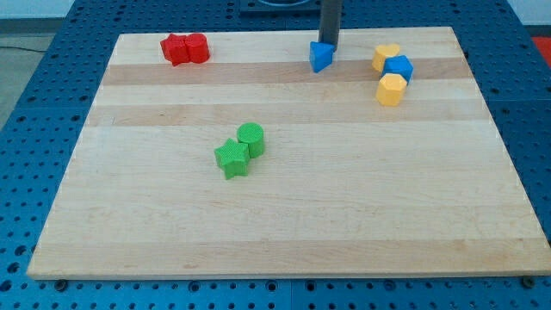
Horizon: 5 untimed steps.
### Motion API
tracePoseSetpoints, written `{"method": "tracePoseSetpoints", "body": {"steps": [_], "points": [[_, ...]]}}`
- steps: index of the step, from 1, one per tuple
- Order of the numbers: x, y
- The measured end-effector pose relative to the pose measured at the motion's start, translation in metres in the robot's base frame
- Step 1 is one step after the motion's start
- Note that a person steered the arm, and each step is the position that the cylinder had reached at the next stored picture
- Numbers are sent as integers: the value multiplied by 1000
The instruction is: Push the blue blocks parallel to the left of the yellow heart
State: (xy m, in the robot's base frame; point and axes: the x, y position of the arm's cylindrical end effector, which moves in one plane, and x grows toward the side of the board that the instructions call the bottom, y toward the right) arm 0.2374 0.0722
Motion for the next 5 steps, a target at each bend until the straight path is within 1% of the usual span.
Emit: {"method": "tracePoseSetpoints", "body": {"steps": [1, 2, 3, 4, 5], "points": [[-24, 106], [2, 177], [42, 130], [64, 126], [81, 108]]}}
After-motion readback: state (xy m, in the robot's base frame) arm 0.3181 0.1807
